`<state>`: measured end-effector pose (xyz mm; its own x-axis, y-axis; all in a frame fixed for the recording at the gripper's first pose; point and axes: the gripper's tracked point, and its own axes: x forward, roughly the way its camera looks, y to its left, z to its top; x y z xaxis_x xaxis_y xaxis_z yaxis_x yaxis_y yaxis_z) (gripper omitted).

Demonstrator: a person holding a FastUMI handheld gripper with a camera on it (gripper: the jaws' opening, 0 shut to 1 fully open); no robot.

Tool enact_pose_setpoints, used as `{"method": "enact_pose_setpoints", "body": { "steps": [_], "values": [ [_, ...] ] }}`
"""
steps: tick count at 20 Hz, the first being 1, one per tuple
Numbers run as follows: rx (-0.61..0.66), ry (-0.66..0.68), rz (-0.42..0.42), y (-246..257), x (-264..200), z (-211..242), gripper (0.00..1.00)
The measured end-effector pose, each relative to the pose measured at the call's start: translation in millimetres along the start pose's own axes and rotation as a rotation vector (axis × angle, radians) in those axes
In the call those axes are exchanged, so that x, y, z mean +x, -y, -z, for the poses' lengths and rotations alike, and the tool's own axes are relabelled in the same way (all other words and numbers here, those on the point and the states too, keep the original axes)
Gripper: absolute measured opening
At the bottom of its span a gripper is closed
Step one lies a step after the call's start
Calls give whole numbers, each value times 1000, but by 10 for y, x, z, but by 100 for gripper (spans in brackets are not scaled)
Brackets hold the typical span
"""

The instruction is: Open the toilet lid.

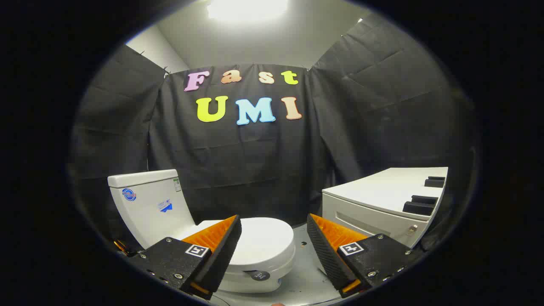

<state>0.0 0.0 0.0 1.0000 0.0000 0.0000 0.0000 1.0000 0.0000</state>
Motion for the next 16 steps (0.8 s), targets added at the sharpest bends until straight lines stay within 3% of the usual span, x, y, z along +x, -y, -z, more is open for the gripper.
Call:
{"method": "enact_pose_setpoints", "body": {
  "steps": [16],
  "values": [
    [-36,10,-14,-43,-18,26,95]
  ]
}}
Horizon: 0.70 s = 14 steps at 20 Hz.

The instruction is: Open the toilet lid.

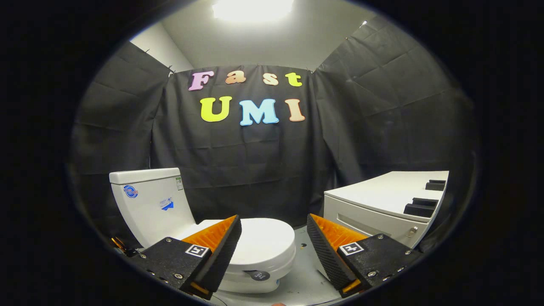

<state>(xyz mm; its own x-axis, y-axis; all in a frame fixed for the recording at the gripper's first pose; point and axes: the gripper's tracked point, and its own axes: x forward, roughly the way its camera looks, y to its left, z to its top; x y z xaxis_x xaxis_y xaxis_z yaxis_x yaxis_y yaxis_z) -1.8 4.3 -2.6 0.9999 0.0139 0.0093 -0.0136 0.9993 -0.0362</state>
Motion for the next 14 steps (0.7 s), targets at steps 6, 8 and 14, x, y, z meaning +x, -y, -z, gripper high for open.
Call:
{"method": "enact_pose_setpoints", "body": {
  "steps": [6,8,14],
  "values": [
    [10,0,-15,-33,3,5,95],
    [54,-12,-28,-59,5,27,95],
    [67,-72,-28,-87,104,278,95]
  ]
}}
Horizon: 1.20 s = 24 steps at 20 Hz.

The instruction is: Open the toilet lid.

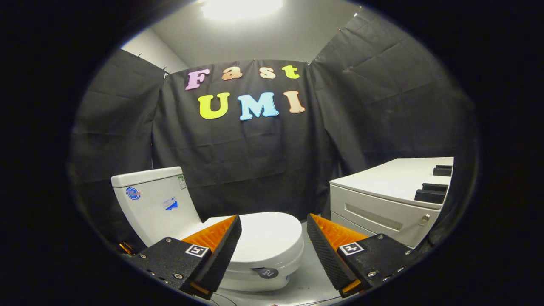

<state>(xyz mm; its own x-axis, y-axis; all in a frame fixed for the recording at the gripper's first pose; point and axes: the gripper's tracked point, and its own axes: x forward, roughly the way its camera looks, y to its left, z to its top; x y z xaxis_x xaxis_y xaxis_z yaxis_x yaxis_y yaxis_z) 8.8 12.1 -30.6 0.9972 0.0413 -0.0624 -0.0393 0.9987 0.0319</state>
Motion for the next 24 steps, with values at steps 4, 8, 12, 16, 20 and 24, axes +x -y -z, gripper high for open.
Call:
{"method": "enact_pose_setpoints", "body": {
  "steps": [4,8,12,16,20,24],
  "values": [
    [37,-76,-19,-41,57,273,96],
    [150,-162,-69,-140,94,514,96],
    [312,-285,-125,-295,93,819,95],
    [371,-343,-113,-269,120,1037,95],
    [513,-414,-88,-238,170,1283,95],
    [679,-471,-60,-193,230,1497,95]
  ]
}}
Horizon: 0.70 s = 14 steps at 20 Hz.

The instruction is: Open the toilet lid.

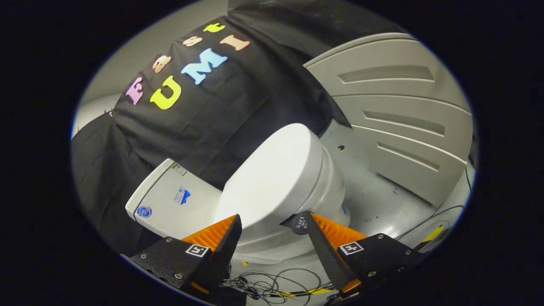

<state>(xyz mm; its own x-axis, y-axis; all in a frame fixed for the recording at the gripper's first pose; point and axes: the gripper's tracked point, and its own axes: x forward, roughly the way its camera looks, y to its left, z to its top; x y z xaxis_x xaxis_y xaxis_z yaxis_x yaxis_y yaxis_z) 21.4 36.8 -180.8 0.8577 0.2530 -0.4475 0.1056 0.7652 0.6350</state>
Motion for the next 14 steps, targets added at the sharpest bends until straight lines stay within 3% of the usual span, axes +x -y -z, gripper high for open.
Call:
{"method": "enact_pose_setpoints", "body": {
  "steps": [7,14],
  "values": [
    [176,-74,-26,53,159,168,95],
    [491,-74,-89,86,227,141,91]
  ]
}}
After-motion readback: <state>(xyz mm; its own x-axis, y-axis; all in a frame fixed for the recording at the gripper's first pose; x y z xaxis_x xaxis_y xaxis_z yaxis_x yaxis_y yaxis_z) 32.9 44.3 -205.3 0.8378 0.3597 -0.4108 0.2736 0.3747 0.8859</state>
